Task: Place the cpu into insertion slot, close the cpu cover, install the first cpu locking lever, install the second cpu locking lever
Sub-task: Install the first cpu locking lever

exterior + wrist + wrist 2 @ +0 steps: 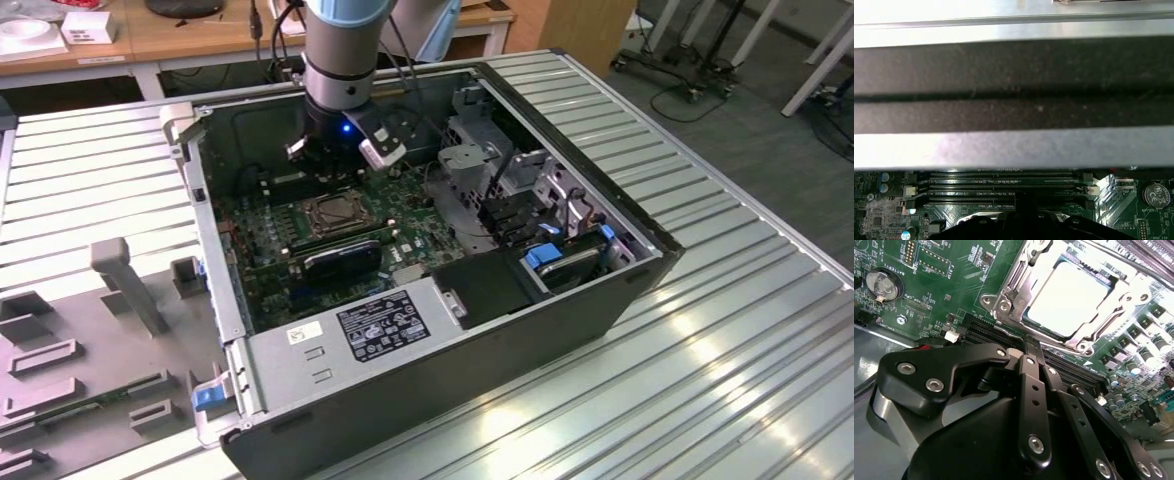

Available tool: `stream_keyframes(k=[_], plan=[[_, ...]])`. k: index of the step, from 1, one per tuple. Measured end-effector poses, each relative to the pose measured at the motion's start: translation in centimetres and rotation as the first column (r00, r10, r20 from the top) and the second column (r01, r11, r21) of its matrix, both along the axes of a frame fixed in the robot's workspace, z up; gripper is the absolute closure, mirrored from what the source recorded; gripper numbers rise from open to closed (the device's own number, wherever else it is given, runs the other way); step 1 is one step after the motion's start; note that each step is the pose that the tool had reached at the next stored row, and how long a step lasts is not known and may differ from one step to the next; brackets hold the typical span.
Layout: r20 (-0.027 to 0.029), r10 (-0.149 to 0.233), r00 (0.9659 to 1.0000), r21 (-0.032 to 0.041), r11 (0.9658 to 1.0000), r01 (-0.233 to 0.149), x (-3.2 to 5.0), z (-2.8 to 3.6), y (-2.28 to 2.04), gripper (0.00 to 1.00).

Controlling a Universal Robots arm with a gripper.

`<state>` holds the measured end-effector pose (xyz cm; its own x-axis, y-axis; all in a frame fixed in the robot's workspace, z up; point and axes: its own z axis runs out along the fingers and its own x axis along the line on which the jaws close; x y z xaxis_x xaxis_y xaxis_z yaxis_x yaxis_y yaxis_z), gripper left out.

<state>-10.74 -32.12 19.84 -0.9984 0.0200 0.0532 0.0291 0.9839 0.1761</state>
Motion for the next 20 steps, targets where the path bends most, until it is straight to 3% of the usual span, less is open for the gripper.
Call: stream_keyframes(k=[20], plan=[[0.0001, 0.000, 1.0000, 0.0003, 1.0000, 0.000, 0.00, -0.01, 0.55, 0.89]])
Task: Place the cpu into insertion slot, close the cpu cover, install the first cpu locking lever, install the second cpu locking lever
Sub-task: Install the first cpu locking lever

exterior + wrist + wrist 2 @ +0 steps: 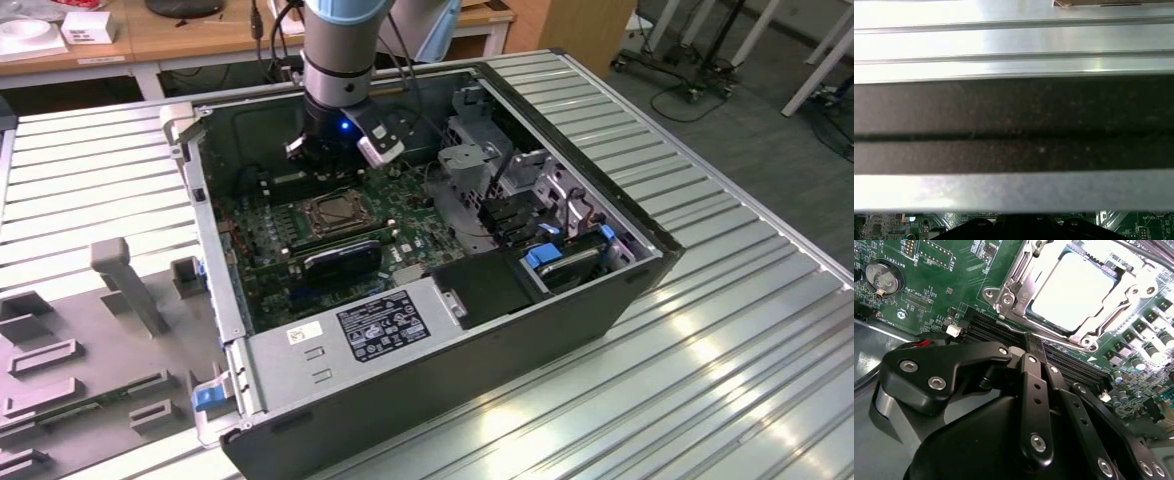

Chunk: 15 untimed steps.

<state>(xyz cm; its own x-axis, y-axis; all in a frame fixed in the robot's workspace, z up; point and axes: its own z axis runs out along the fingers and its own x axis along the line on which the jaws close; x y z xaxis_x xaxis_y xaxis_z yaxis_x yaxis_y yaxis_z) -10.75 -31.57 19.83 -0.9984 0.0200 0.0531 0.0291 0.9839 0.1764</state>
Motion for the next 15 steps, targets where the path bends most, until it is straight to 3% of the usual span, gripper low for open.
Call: stream_keyframes(k=[15], plan=[[0.0001, 0.000, 1.0000, -0.0020, 1.0000, 0.000, 0.00, -0.12, -0.21, 0.89]])
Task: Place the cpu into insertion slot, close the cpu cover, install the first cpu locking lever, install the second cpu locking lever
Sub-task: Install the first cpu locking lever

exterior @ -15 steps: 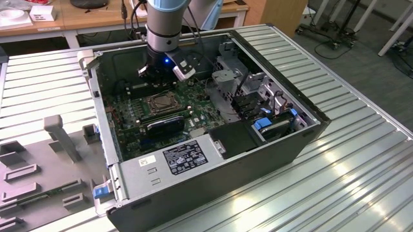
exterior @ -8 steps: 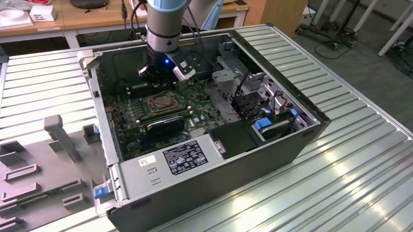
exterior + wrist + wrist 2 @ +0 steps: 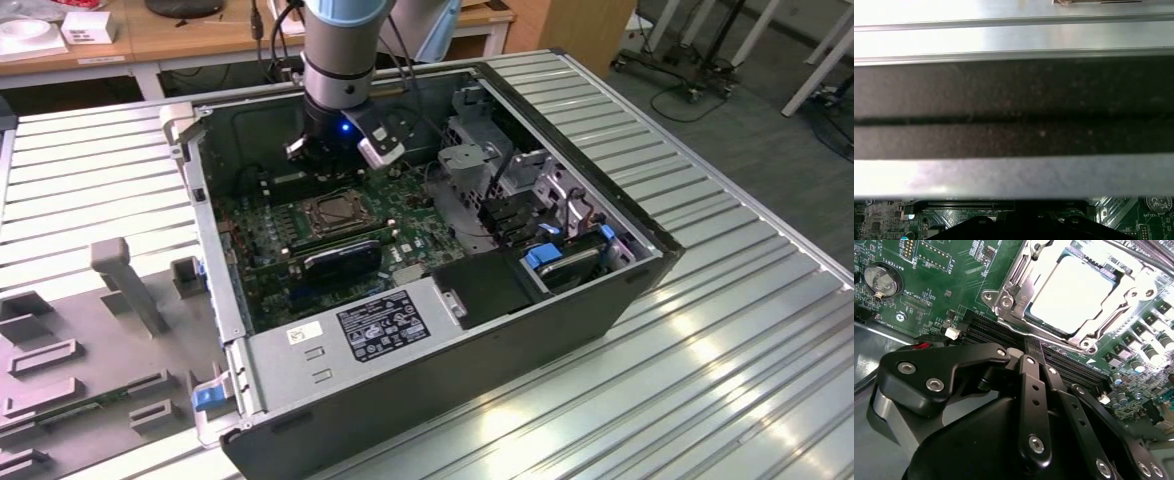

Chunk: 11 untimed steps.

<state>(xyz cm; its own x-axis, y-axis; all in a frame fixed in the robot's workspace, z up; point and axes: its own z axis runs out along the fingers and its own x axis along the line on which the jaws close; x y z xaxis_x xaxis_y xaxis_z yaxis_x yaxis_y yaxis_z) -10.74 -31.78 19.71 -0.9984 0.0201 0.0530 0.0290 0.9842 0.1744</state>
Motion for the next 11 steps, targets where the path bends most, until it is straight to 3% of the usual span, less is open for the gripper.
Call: stream_keyframes(k=[5, 11], plan=[[-0.0001, 0.000, 1.0000, -0.0001, 1.0000, 0.000, -0.01, 0.20, -0.01, 0.89], [0.0002, 0.000, 1.0000, 0.0002, 1.0000, 0.000, 0.00, 1.45, 0.00, 0.89]])
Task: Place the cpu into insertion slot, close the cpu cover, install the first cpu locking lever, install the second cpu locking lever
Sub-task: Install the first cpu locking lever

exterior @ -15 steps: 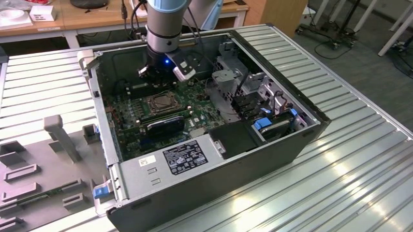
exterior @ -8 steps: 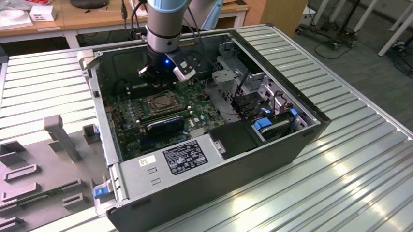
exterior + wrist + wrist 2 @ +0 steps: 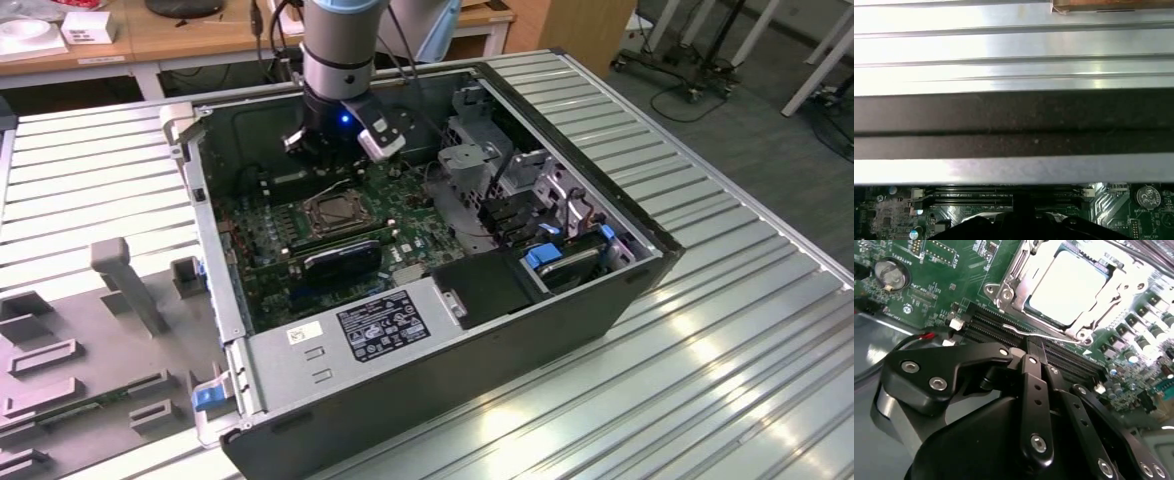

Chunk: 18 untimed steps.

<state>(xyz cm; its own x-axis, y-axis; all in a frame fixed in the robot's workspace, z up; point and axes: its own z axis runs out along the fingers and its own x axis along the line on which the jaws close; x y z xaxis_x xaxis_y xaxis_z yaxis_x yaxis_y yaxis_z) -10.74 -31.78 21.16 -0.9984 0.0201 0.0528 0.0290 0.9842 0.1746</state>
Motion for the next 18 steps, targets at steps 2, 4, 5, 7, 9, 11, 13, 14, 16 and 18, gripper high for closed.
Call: stream_keyframes(k=[2, 4, 5, 7, 9, 11, 13, 14, 16, 18], plan=[[0.0005, 0.000, 1.0000, -0.0001, 1.0000, 0.000, 0.00, 0.42, 0.00, 0.89], [0.0009, 0.000, 1.0000, -0.0005, 1.0000, 0.000, 0.00, 0.80, -0.01, 0.89], [0.0013, 0.000, 1.0000, -0.0005, 1.0000, 0.000, 0.00, 0.98, -0.01, 0.89], [0.0024, 0.000, 1.0000, -0.0002, 1.0000, 0.000, 0.00, 1.23, 0.00, 0.89], [0.0034, 0.000, 1.0000, -0.0001, 1.0000, 0.000, 0.00, 1.33, 0.00, 0.89], [0.0041, 0.000, 1.0000, 0.0002, 1.0000, 0.000, 0.00, 1.33, 0.00, 0.89], [0.0042, 0.000, 1.0000, -0.0002, 1.0000, 0.000, -0.01, 1.35, 0.00, 0.89], [0.0048, 0.000, 1.0000, -0.0002, 1.0000, 0.000, -0.03, 1.35, 0.00, 0.89], [0.0081, 0.000, 1.0000, -0.0004, 1.0000, 0.000, -0.17, 1.35, 0.03, 0.89], [0.0106, 0.000, 0.9999, 0.0000, 1.0000, 0.000, -0.38, 1.29, 0.08, 0.89]])
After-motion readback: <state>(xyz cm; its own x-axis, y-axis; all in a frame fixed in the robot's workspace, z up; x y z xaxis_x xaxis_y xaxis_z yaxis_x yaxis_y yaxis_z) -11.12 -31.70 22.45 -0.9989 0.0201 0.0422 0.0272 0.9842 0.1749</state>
